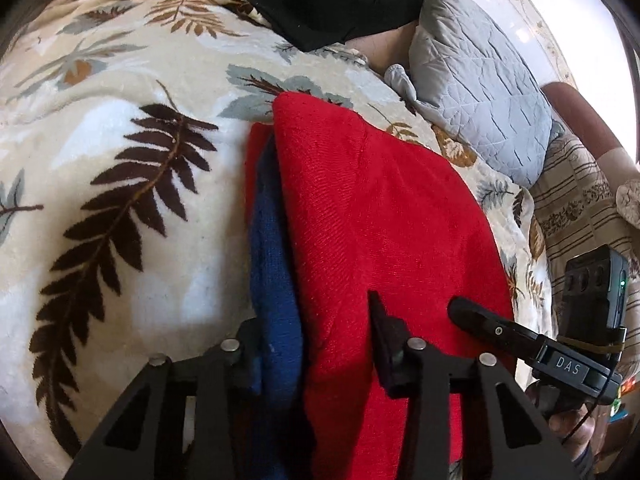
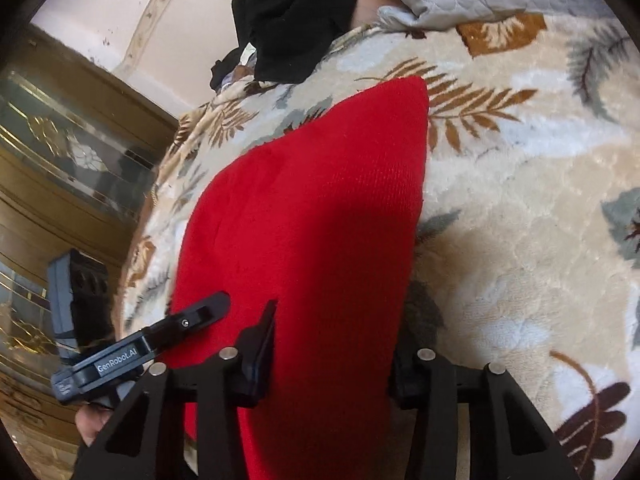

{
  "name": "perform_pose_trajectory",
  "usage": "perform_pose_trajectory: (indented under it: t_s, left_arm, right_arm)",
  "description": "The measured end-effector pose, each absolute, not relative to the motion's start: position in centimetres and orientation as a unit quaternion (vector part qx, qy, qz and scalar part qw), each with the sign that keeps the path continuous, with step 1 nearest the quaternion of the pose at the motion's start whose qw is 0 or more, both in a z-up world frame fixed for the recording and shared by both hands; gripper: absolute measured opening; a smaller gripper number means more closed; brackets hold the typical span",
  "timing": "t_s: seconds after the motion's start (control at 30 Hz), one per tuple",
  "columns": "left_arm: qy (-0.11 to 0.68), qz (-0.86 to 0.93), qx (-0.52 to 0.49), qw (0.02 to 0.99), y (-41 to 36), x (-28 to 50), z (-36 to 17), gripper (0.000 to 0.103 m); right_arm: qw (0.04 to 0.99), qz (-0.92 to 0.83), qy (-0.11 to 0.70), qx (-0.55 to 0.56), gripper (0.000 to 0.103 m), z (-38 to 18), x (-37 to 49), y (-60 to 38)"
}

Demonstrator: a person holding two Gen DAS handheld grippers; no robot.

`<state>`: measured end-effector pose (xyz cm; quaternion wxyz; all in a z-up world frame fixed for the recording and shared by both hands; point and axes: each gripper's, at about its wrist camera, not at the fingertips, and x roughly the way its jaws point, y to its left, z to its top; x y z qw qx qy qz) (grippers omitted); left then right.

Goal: Fold small clothes

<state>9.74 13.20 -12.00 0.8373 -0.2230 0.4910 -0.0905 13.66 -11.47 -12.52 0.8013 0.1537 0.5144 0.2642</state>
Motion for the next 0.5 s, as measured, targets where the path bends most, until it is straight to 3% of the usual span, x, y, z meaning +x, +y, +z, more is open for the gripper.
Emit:
perform_pose_trajectory:
  t_s: [0.1, 0.2, 0.27, 0.3, 0.4, 0.43, 0.5]
  left_arm:
    - [0.490, -0.094, -0.230, 0.836, 13.5, 9.7, -12.2, 0.042]
    - [0.493, -0.098, -0.228, 0.834, 13.6, 9.8, -12.1, 0.043]
    - [0.493, -0.095, -0.234, 0.832, 13.8, 9.9, -11.6, 0.053]
    - [0.492, -0.093, -0.240, 0.831, 14.0, 9.9, -11.4, 0.055]
    - [0.493, -0.093, -0.235, 0.833, 13.9, 10.0, -12.1, 0.060]
    - [0.492, -0.101, -0.239, 0.831, 13.8, 10.0, -12.4, 0.050]
    - [0.495, -0.105, -0.249, 0.826, 13.9, 10.1, -12.0, 0.037]
  right_arm:
    - [0.801, 0.267, 0.512, 0.157, 0.050, -12.6, 13.5, -11.8]
    - [0.790, 0.269, 0.514, 0.198, 0.060, -12.7, 13.8, -13.3]
    - [0.784, 0.262, 0.514, 0.229, 0.073, -12.9, 14.2, -14.1]
    - [0.778, 0.266, 0.516, 0.239, 0.073, -13.1, 14.6, -14.1]
    - [0.759, 0.292, 0.533, 0.234, 0.068, -14.3, 15.5, -12.7]
    - [0.763, 0.292, 0.536, 0.212, 0.055, -14.0, 15.4, -11.9]
    - [0.776, 0.292, 0.531, 0.176, 0.047, -12.4, 15.1, -11.2]
